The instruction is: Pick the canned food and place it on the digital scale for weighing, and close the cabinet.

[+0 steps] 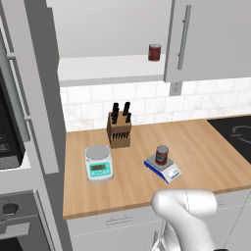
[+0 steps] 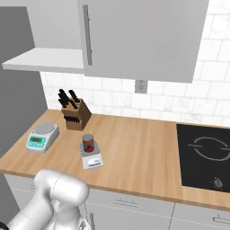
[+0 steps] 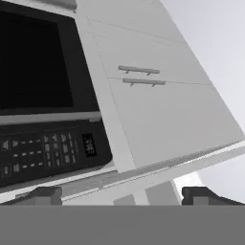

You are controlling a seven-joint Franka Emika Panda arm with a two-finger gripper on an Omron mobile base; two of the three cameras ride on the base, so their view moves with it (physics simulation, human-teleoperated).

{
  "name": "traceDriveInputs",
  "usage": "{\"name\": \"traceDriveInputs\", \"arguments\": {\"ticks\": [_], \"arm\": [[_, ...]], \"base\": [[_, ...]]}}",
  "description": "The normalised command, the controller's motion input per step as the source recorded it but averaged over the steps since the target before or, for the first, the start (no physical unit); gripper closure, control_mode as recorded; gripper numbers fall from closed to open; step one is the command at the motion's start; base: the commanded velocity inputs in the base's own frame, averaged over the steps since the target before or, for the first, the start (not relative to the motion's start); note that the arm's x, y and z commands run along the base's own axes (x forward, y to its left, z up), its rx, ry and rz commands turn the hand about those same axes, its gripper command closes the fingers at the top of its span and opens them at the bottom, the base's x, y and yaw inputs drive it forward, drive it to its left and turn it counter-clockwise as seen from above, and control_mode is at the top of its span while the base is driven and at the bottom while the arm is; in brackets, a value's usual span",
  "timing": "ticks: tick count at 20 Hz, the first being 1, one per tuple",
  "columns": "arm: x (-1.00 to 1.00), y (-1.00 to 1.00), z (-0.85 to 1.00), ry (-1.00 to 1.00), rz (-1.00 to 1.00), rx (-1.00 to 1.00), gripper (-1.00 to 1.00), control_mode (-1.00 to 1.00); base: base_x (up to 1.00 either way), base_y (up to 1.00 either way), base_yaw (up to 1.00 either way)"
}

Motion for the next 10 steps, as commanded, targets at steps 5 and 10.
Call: {"name": "traceDriveInputs", "arguments": {"ticks": [5, 10], "arm": [[0.88, 0.75, -0.34, 0.0, -0.3, 0.01, -1.0, -1.0], [0.99, 0.25, -0.03, 0.09, -0.12, 0.0, -1.0, -1.0]], "base": [[0.0, 0.0, 0.0], [0.0, 0.0, 0.0]]}}
